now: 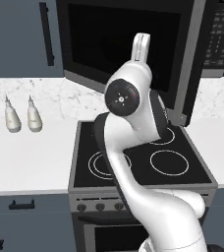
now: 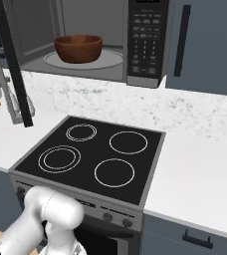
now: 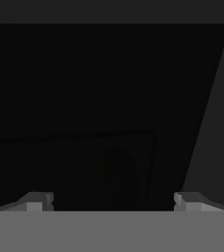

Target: Pick the sweet potato from the sink and place it in the bowl. Then pick the bowl and place it in the microwave. Then close the microwave door and press the start button.

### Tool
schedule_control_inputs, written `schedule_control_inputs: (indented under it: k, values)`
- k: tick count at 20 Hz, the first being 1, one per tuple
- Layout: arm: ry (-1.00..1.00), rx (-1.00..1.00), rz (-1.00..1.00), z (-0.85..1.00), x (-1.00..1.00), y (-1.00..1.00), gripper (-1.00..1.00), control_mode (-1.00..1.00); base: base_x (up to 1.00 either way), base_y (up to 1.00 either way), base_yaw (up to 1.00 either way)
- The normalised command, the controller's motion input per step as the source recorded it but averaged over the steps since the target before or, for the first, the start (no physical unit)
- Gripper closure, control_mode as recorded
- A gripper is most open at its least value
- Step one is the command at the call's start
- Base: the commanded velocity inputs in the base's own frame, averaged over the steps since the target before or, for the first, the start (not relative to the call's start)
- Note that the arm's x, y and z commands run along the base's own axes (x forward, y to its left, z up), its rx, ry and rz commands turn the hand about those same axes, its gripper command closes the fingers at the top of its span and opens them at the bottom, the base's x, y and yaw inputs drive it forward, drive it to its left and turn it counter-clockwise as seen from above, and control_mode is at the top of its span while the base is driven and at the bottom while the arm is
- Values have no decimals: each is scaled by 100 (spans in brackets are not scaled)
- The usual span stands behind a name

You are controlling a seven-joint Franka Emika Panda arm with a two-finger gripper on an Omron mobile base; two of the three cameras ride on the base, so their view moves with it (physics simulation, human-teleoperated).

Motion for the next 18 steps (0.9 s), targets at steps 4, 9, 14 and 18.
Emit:
schedule_control_inputs:
  k: [4,9,14,18]
  values:
    - [0,2,0,0,67,-25,-100,-100,0,0,0]
    - [0,6,1,0,32,-42,-100,-100,0,0,0]
    - [0,6,1,-1,43,-50,-100,-100,0,0,0]
    - [0,6,1,0,63,-44,-100,-100,0,0,0]
